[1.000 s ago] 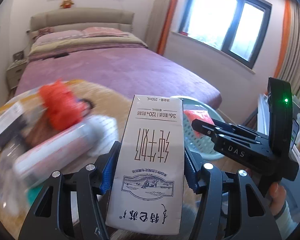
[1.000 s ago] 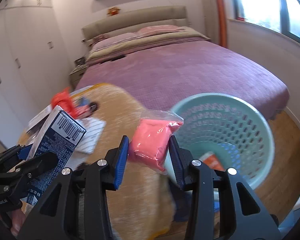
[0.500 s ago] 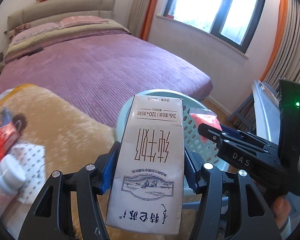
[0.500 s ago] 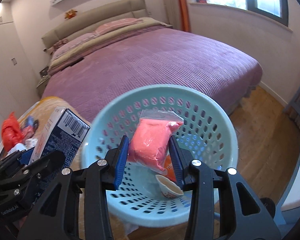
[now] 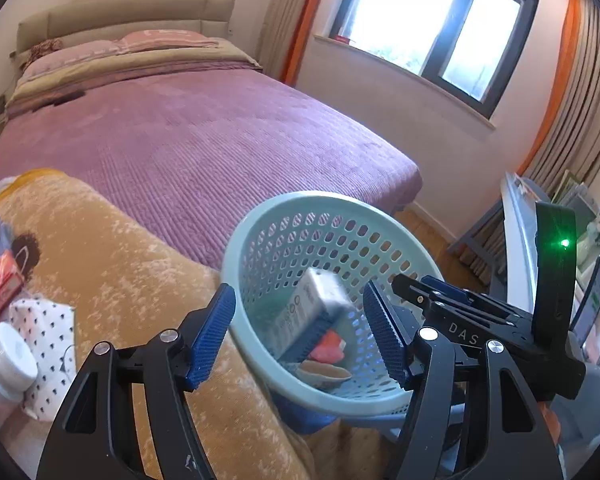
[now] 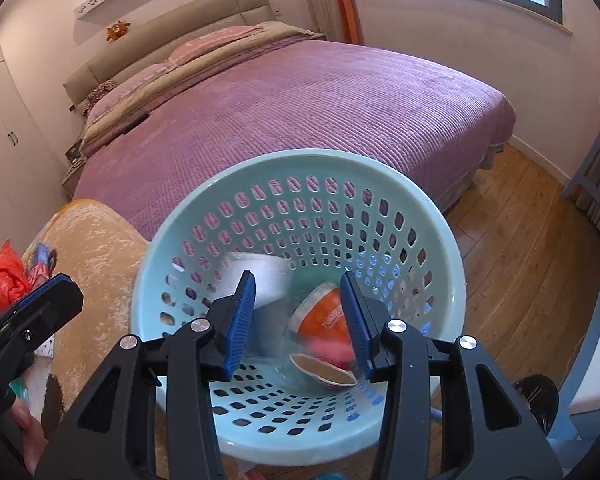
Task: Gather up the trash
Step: 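Carry carton and pink bag over the wastebasket and release both, then grasp the clear plastic bottle with the left gripper while the right gripper grasps the spray can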
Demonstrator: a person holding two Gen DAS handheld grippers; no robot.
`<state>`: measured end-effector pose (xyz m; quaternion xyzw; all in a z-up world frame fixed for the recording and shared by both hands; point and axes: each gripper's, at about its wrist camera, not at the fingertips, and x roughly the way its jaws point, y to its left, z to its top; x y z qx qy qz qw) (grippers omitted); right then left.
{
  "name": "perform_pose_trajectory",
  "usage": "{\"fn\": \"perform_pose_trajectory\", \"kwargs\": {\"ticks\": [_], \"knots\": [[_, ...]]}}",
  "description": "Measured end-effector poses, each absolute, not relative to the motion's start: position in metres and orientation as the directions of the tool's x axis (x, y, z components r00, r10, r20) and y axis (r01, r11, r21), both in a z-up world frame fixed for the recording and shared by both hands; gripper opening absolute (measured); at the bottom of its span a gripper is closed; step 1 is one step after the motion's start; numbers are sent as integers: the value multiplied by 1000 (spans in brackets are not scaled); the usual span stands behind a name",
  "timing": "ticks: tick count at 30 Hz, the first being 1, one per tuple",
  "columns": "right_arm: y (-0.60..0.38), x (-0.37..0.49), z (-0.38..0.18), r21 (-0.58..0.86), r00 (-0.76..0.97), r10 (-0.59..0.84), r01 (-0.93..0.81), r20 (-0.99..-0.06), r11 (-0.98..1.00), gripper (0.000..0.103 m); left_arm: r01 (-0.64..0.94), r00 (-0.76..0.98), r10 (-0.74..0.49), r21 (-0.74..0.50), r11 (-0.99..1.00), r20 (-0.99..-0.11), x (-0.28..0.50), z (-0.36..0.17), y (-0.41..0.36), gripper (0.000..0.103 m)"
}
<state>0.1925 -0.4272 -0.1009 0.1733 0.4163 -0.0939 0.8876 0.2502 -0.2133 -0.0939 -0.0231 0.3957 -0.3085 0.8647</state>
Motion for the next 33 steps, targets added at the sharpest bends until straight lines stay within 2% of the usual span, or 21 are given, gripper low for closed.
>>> {"fn": "perform_pose_trajectory", "kwargs": {"ticks": [5, 14, 23, 28, 32, 33], "knots": [[-407, 183, -87, 227, 660, -7, 268, -751, 936, 41, 495, 495, -556, -309, 812, -667, 243, -88, -196, 65], [-349, 173, -39, 244, 731, 72, 132, -678, 961, 41, 447, 590, -532, -304, 841, -607, 211, -55, -120, 65], [-256, 174, -8, 275, 737, 241, -78, -631, 958, 41, 287, 743, -352, -204, 936, -570, 177, -26, -18, 65], [-196, 172, -1, 271, 718, 315, -180, -621, 946, 52, 189, 789, -253, -171, 967, -559, 166, -19, 33, 65], [-154, 173, -6, 280, 678, 361, -232, -640, 932, 58, 124, 798, -212, -190, 974, -564, 165, -19, 72, 65], [-142, 174, -9, 289, 662, 374, -239, -649, 927, 62, 108, 797, -205, -199, 974, -569, 165, -23, 81, 65]]}}
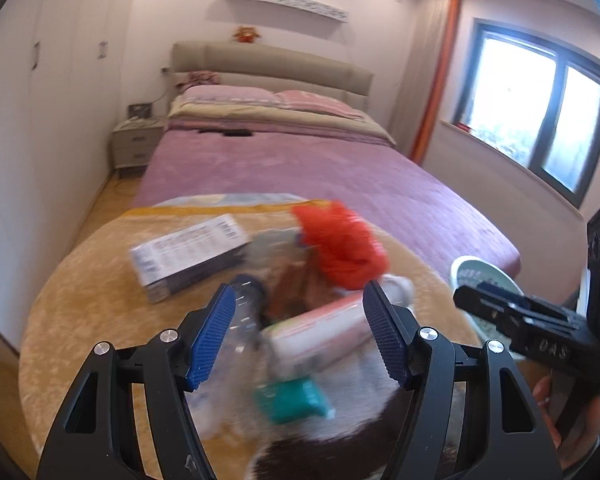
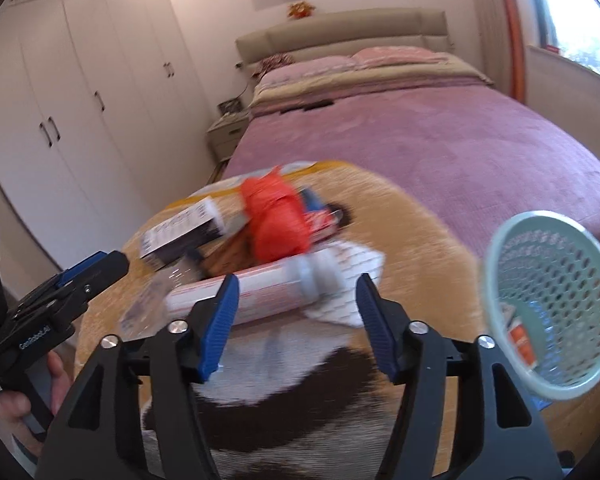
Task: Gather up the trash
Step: 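Grasp the clear plastic bottle with the left gripper while the right gripper grasps the spray can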
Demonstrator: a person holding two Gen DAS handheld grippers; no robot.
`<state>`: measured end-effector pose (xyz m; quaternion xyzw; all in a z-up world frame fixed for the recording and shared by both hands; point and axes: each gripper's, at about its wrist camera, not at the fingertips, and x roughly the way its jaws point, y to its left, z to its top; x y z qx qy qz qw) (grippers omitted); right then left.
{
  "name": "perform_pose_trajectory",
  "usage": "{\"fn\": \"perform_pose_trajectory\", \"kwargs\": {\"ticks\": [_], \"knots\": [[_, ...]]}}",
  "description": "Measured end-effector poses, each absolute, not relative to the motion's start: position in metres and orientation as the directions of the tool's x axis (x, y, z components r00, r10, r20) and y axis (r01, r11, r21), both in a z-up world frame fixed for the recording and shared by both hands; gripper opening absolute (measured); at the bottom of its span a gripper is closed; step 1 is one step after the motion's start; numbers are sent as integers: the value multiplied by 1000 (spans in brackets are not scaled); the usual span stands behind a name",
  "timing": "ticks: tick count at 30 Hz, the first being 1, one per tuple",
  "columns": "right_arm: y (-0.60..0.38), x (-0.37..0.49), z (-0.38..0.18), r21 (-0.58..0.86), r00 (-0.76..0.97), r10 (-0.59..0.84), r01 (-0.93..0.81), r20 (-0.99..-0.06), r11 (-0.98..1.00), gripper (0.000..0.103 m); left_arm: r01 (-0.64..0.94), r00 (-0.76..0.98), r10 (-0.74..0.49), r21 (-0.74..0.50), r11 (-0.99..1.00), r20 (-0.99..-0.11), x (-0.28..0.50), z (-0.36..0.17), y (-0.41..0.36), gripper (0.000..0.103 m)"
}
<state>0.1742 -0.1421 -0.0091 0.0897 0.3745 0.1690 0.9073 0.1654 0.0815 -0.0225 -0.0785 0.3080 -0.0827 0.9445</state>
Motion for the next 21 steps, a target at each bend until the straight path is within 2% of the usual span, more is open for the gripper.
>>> {"fn": "perform_pose_trajectory", "kwargs": {"ticks": [6, 10, 15, 19, 21], "knots": [[-102, 182, -26, 356, 593, 414, -220, -691, 908, 64, 41, 780, -159, -204, 978, -606, 161, -46, 114, 65], [-91, 200, -43, 452, 535, 444, -126, -719, 883, 64, 25, 748, -138, -181, 983, -649, 164, -66, 125, 65], [-85, 214, -54, 491, 528, 430, -28, -733, 871, 64, 28, 722, -122, -148, 989, -681, 165, -84, 131, 65], [-81, 223, -61, 496, 515, 402, 52, -757, 867, 72, 28, 706, -129, -154, 988, -696, 168, -92, 136, 65], [-80, 227, -65, 500, 502, 399, 80, -768, 862, 73, 33, 701, -140, -164, 986, -700, 170, -95, 137, 66]]}}
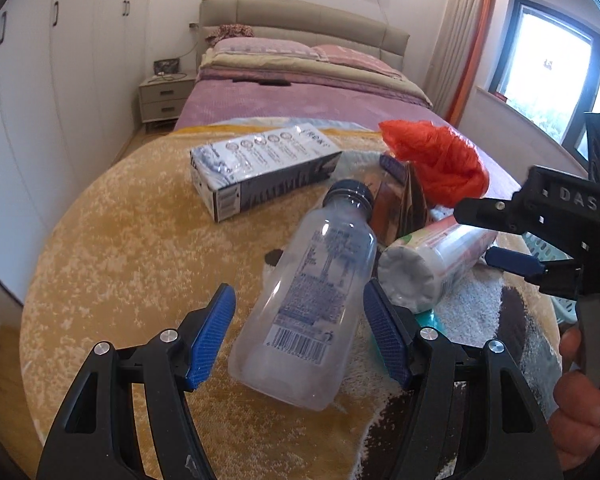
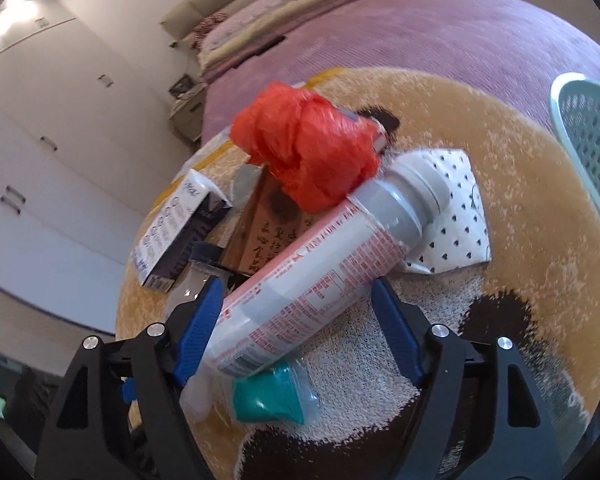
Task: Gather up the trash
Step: 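Grasp the clear plastic bottle with the left gripper while the right gripper grasps the spray can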
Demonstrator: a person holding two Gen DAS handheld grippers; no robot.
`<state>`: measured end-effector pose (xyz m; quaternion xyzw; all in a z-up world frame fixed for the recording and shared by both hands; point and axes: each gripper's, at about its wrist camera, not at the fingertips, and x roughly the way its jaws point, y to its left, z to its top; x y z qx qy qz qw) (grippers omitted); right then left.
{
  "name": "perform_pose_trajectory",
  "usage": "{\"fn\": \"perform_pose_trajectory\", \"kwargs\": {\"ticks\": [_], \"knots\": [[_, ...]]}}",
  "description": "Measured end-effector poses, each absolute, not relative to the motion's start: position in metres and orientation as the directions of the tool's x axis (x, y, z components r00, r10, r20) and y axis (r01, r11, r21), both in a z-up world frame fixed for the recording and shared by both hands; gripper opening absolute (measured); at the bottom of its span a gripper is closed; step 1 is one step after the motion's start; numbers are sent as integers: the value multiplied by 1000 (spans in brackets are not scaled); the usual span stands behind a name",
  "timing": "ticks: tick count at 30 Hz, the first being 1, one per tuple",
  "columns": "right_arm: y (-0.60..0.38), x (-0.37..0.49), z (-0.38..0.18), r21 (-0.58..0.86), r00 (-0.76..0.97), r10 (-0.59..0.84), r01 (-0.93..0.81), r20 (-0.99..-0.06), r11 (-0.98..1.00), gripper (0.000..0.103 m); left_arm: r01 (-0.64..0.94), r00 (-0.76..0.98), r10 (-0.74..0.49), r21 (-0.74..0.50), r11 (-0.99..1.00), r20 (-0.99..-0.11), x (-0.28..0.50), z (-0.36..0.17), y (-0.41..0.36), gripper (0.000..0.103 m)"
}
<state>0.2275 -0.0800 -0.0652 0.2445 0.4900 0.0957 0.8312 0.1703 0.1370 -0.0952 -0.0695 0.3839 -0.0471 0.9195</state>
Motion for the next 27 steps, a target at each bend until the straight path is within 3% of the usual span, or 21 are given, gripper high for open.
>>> {"fn": "perform_pose_trajectory", "kwargs": {"ticks": [8, 13, 27], "knots": [[-79, 237, -95, 557, 433, 459, 129, -776, 820, 72, 57, 670, -167, -173, 983, -724, 173, -109, 132, 65], [-86, 228, -95, 569, 415, 486, 99, -769, 816, 61, 61, 656, -188, -197, 978, -731, 176, -112, 132, 60], [-108, 183, -79, 344, 318, 401, -221, -859, 912, 51, 46, 614, -218, -241, 969, -759, 155, -105, 125, 56]]}}
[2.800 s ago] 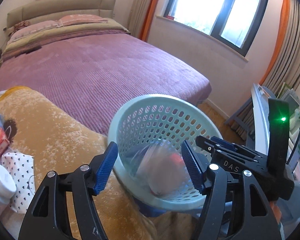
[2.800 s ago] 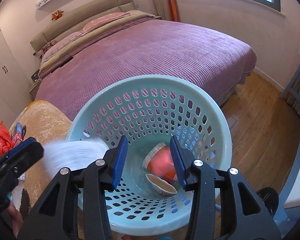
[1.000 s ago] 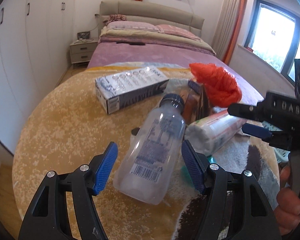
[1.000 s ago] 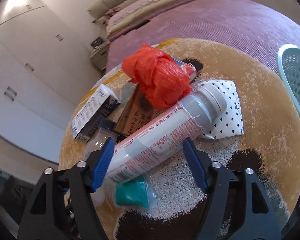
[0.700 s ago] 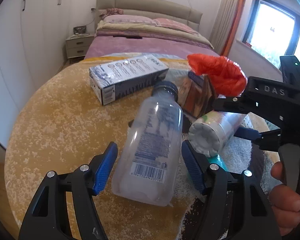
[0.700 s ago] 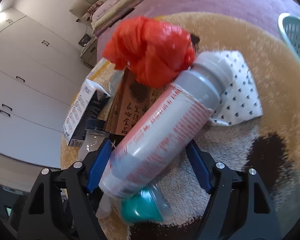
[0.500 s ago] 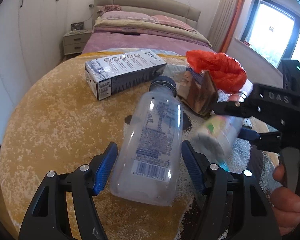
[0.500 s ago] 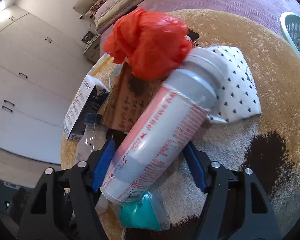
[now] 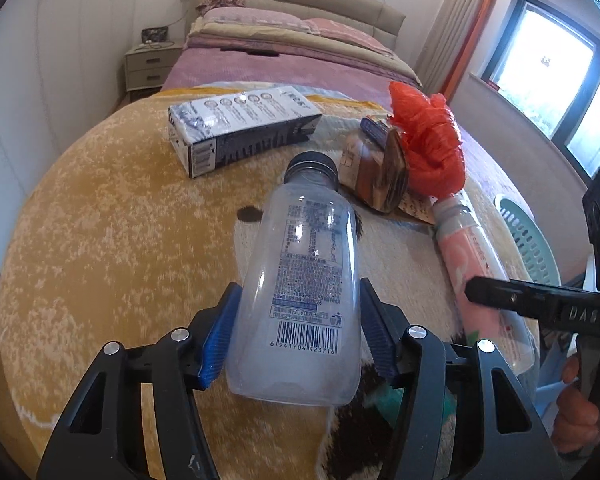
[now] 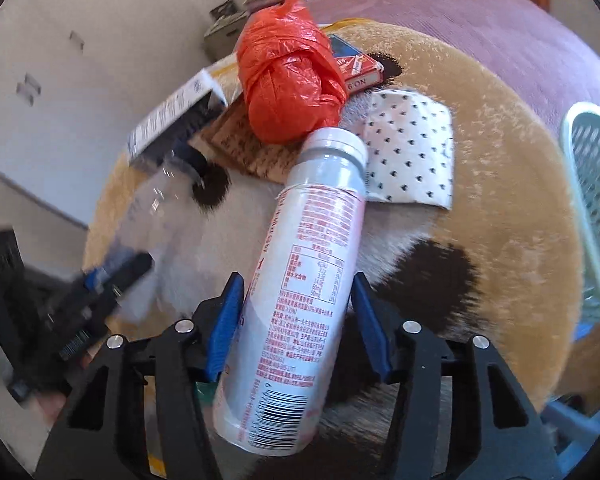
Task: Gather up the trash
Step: 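Grasp the clear plastic bottle with the left gripper while the right gripper grasps the spray can, then carry bottle and spray can over the wastebasket and release both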
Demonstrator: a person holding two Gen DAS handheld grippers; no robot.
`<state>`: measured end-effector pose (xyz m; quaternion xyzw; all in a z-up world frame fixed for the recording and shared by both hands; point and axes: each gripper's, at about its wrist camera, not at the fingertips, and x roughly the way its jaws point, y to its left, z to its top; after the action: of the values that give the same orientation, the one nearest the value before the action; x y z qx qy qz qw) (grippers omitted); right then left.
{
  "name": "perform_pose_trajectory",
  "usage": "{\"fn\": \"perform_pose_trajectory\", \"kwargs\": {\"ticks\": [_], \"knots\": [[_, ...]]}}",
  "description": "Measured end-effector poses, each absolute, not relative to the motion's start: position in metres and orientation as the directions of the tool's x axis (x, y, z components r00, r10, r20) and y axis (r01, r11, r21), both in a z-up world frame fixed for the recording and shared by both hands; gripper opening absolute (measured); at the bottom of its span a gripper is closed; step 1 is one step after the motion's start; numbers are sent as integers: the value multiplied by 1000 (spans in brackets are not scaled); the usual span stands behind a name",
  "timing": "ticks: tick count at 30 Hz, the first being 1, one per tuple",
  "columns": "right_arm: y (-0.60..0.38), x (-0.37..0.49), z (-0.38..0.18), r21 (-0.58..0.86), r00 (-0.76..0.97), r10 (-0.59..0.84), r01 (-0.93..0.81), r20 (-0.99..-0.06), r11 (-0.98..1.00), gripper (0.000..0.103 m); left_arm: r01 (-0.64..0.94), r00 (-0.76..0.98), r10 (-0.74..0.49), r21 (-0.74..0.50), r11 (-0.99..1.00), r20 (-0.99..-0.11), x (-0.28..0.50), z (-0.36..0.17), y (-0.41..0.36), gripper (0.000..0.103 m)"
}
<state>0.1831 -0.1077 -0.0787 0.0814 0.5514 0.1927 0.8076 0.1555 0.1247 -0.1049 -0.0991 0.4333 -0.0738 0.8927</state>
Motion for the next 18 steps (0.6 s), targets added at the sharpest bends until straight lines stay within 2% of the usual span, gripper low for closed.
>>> {"fn": "perform_pose_trajectory", "kwargs": {"ticks": [7, 12, 18], "knots": [[-124, 155, -71, 175, 383, 308, -344, -871, 923, 48, 74, 572, -264, -271, 960, -777, 138, -101, 111, 57], [-148, 155, -71, 277, 392, 370, -274, -842, 921, 48, 80, 566, -258, -259, 962, -783, 139, -100, 100, 58], [-144, 147, -81, 305, 401, 386, -253, -830, 918, 50, 59, 561, -211, -216, 975, -801, 154, -105, 94, 61]]}}
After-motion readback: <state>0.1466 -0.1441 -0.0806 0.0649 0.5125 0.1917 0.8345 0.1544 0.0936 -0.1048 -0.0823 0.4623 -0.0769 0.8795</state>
